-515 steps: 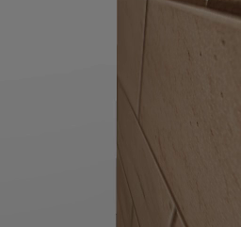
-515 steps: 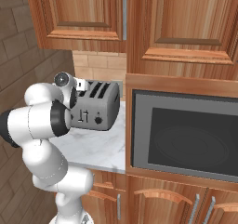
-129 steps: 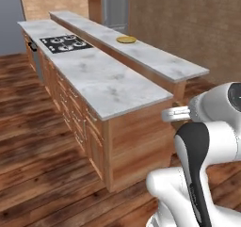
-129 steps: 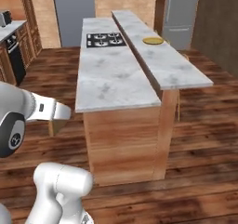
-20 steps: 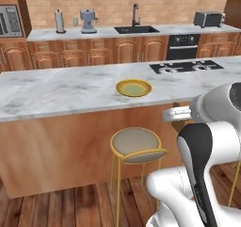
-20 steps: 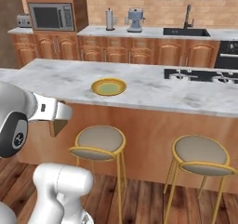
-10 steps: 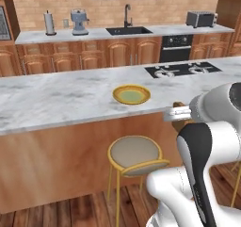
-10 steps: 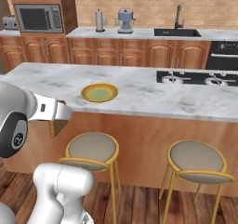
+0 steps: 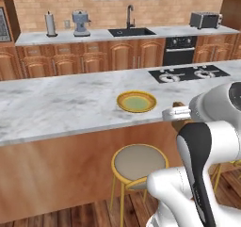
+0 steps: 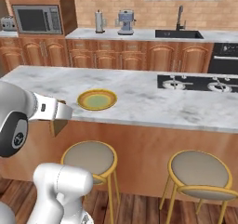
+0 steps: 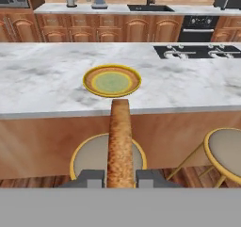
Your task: Start the toaster. Once the lever pops up, take the bread to the plate on the dining counter.
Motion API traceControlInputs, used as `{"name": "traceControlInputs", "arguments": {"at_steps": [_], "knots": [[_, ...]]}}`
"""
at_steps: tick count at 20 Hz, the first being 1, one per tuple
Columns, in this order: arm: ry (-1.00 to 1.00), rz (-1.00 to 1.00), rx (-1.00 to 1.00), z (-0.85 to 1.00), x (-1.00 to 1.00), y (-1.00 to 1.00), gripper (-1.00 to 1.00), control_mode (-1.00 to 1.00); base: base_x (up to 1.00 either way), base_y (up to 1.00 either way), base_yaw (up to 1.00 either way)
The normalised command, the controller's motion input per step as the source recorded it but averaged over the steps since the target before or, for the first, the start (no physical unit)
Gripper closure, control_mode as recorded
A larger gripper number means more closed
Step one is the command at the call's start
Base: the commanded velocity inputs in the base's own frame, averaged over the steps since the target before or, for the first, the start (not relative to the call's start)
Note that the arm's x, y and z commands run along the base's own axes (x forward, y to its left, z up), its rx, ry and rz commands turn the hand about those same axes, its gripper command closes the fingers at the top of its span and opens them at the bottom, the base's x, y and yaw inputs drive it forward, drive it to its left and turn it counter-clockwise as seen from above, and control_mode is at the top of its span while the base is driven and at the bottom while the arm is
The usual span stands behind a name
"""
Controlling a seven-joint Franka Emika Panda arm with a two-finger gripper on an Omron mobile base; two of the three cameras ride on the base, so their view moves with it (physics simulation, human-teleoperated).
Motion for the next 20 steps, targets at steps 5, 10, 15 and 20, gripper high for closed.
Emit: {"name": "traceControlInputs", "arguments": {"at_steps": [5,10,15,20], "knots": [[0.0,0.0,0.0,0.0,0.0,0.0,1.0,1.0,0.47,-0.08,0.06],[-0.01,0.03,0.03,0.0,0.22,-0.05,1.0,-1.0,0.25,-0.07,0.06],[0.0,0.09,0.12,0.0,0.77,-0.24,1.0,-1.0,0.0,0.0,0.0],[0.0,0.12,0.09,0.0,0.63,-0.13,1.0,-1.0,0.0,0.0,0.0]]}}
